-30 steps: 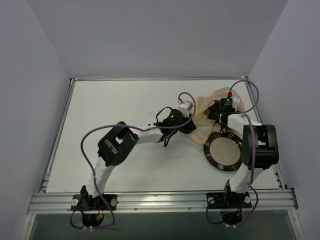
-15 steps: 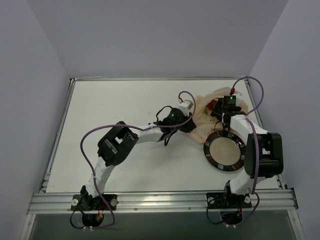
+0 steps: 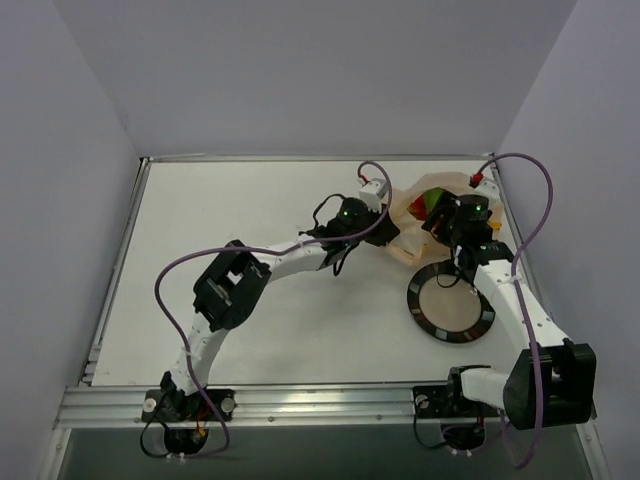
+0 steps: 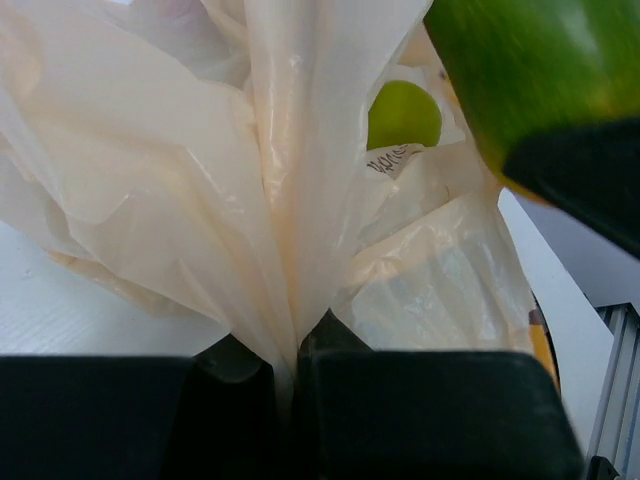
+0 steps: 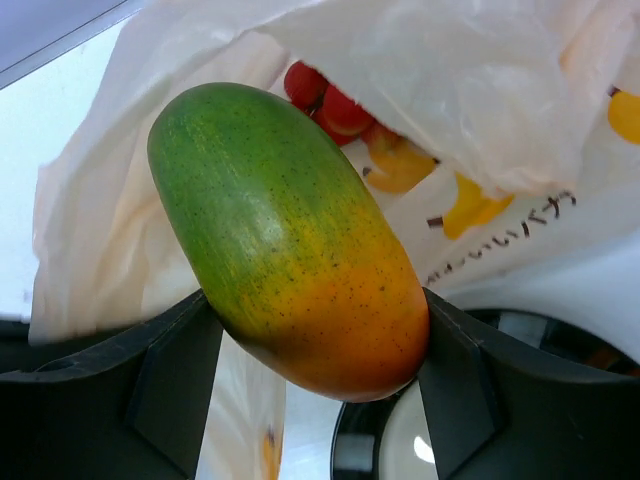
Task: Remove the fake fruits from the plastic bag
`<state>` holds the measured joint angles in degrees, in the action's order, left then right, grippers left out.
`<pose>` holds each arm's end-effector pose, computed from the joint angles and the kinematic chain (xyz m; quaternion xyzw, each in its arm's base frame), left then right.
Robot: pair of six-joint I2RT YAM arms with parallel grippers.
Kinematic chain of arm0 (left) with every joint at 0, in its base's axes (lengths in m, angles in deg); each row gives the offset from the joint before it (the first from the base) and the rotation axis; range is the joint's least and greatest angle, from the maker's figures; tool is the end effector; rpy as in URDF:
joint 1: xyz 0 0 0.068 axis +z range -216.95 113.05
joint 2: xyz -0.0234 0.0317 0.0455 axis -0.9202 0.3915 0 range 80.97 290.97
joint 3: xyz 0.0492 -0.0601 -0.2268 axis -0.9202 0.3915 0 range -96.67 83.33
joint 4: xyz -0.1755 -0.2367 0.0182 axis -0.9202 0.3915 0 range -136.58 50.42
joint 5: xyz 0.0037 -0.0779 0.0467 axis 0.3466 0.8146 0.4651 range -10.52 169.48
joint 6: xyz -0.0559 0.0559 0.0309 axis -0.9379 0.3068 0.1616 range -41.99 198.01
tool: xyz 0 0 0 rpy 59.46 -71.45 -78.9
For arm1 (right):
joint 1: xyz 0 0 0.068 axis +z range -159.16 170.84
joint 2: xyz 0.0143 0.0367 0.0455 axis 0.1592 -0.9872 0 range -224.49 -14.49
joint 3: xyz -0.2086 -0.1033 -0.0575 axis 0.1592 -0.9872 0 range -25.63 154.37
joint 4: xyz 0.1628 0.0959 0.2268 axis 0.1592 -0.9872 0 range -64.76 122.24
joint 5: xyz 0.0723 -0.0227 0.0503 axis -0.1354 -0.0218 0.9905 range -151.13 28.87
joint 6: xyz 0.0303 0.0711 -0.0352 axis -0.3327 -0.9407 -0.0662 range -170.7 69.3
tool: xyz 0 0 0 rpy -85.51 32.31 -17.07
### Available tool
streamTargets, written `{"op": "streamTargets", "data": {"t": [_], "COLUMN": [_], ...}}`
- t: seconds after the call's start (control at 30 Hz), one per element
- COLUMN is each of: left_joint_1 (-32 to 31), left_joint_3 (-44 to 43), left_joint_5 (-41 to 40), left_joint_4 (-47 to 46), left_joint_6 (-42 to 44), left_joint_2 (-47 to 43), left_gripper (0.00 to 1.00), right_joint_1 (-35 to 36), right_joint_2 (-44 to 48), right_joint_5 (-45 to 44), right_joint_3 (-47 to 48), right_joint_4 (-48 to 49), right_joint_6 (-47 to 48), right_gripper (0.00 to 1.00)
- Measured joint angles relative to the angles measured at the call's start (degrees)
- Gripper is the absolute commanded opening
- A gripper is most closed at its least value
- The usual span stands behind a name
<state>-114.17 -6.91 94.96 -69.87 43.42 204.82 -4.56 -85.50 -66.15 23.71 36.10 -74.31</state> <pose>0.3648 -0.4233 0.1726 0.1694 0.7468 -0.4937 0.4121 0.3688 0.0232 0.2374 0.1587 0.7919 0.1092 0.5795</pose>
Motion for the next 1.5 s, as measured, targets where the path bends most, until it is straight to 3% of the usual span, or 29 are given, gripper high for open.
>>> {"op": "streamTargets", "data": {"t": [0.4, 0.7, 0.77, 0.8, 0.9, 1.1, 1.13, 1.23, 1.27, 1.3, 1.37, 1.5], "left_joint_1": [1.9, 1.9, 1.9, 1.9, 1.9, 1.8, 1.7, 1.4, 1.2, 1.1, 0.7, -0.1], "left_joint_3": [-0.7, -0.7, -0.5, -0.2, 0.5, 1.4, 1.7, 3.7, 4.4, 5.0, 5.9, 7.3], "left_joint_5": [1.3, 2.6, 2.6, 2.6, 2.6, 2.7, 2.6, 2.4, 2.2, 2.1, 1.7, 0.0], "left_joint_4": [-0.1, -1.6, -2.2, -2.5, -2.9, -3.5, -3.9, -4.6, -4.7, -4.8, -4.8, -4.9], "left_joint_6": [-0.2, -0.3, -0.3, -0.3, -0.3, -0.3, -0.3, -0.3, -0.3, -0.3, -0.1, 0.5], "left_joint_2": [0.0, 0.0, 0.0, 0.0, 0.0, 0.0, -0.1, -0.6, -0.7, -0.7, -1.0, -2.0], "left_gripper": [0.02, 0.02, 0.02, 0.02, 0.02, 0.02, 0.02, 0.02, 0.02, 0.02, 0.02, 0.02], "right_joint_1": [8.4, 8.6, 8.6, 8.6, 8.6, 8.6, 8.6, 8.7, 8.7, 8.8, 9.0, 9.0], "right_joint_2": [24.4, 21.9, 20.7, 20.5, 19.8, 20.7, 21.7, 23.6, 23.6, 23.5, 21.0, 10.6], "right_joint_5": [-0.8, -8.1, -10.2, -10.9, -11.9, -11.8, -11.6, -10.5, -9.9, -9.3, -8.1, -6.3], "right_joint_3": [-13.0, -22.5, -22.8, -22.8, -22.8, -22.7, -22.4, -19.4, -17.9, -16.4, -12.3, -3.7], "right_joint_4": [-11.3, -16.2, -16.7, -16.5, -16.3, -16.3, -16.5, -16.9, -16.4, -15.5, -13.9, -8.2], "right_joint_6": [-9.0, -19.9, -21.6, -22.1, -23.2, -22.3, -21.7, -19.4, -18.1, -16.6, -13.7, -7.4], "right_gripper": [0.48, 0.49, 0.55, 0.67, 0.83, 0.93, 0.90, 0.45, 0.22, 0.15, 0.11, 0.12]}}
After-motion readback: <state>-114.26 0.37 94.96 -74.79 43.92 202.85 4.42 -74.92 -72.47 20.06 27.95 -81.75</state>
